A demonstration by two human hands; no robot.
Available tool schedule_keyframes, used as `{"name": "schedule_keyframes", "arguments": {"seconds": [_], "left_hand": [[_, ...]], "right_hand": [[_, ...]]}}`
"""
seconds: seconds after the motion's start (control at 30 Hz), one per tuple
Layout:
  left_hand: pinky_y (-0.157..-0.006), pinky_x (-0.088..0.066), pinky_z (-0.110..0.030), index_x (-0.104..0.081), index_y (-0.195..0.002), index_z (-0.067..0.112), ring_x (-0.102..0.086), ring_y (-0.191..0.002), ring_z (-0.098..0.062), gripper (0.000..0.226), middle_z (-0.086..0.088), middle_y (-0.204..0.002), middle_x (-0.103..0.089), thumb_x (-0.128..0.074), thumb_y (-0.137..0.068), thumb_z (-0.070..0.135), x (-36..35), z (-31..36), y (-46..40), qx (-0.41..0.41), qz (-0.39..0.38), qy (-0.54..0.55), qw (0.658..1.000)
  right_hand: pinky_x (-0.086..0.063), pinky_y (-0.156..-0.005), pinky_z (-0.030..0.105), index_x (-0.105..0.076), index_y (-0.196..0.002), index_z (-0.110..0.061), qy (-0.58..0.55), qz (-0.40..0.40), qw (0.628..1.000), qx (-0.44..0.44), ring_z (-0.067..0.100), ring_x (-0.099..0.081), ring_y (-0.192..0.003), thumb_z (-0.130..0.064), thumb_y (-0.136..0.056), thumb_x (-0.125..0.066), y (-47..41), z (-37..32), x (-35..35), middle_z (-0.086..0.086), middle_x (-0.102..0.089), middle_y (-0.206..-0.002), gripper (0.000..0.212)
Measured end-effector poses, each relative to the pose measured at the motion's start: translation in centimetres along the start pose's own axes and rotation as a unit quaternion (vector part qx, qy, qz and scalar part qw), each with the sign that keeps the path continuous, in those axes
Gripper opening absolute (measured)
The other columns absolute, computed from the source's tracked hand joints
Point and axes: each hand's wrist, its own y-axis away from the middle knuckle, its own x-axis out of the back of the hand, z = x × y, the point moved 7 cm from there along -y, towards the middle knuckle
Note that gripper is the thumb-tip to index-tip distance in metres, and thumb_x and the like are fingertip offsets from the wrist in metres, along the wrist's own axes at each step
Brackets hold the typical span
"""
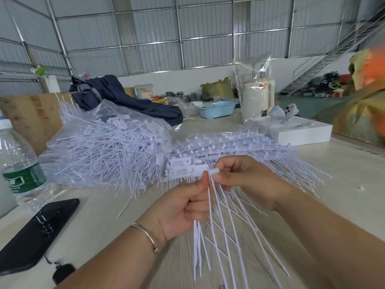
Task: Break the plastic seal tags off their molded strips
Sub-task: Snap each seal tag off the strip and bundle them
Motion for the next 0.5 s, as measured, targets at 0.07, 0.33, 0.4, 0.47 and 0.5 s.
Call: {"name": "schedule_keyframes", "arguments": {"seconds": [0.07,0.33,0.4,0.47,0.5], "left_hand": [[-0.034,-0.023,-0.012,-0.071,-0.091,0.007,-0.022,-0.041,-0.002,0.033,0.008,-0.056,-0.026,-0.084,-0.072,0.031,-0.2,0.7,-0.2,-0.023,-0.008,0.014,1.000],[-0.035,-0.029,-0.014,-0.048,-0.070,0.019,-0.028,-0.038,-0.003,0.029,0.007,-0.056,-0.027,-0.056,-0.089,0.039,2.6,2.5,0.4,-0.091,0.149,0.068,0.982],[-0.036,-0.025,-0.014,-0.050,-0.062,0.021,-0.023,-0.039,-0.002,0.032,0.009,-0.056,-0.023,-0.066,-0.085,0.036,2.6,2.9,0.6,-0.105,0.160,0.000,0.981],[-0.036,-0.021,-0.013,-0.054,-0.053,0.024,-0.023,-0.039,-0.002,0.032,0.009,-0.055,-0.023,-0.081,-0.069,0.023,2.5,3.0,0.7,-0.113,0.166,-0.043,0.979],[-0.035,-0.020,-0.013,-0.051,-0.051,0.025,-0.022,-0.039,-0.002,0.036,0.009,-0.055,-0.023,-0.085,-0.059,0.017,2.6,3.1,0.7,-0.117,0.171,-0.050,0.977]], "right_hand": [[-0.040,-0.060,0.017,-0.067,-0.069,-0.016,-0.003,0.017,1.000,0.002,0.007,-0.046,-0.055,-0.031,-0.069,-0.078,-0.1,-0.1,0.4,-0.006,-0.057,-0.060,0.018],[-0.028,-0.057,0.026,-0.066,-0.082,-0.010,0.003,0.115,0.993,-0.022,0.012,-0.041,-0.055,0.003,-0.074,-0.068,0.0,0.6,3.5,0.002,-0.050,-0.061,0.015],[-0.026,-0.058,0.029,-0.066,-0.079,-0.013,-0.001,0.131,0.991,-0.035,0.013,-0.039,-0.055,-0.007,-0.067,-0.062,0.1,0.9,3.9,0.001,-0.048,-0.059,0.014],[-0.026,-0.059,0.029,-0.067,-0.075,-0.016,0.000,0.138,0.990,-0.042,0.014,-0.039,-0.056,-0.012,-0.064,-0.061,0.0,1.0,4.0,0.002,-0.049,-0.060,0.014],[-0.026,-0.058,0.029,-0.067,-0.074,-0.018,0.002,0.138,0.990,-0.041,0.014,-0.041,-0.057,-0.012,-0.064,-0.062,0.0,1.0,4.0,0.004,-0.050,-0.062,0.013]]}}
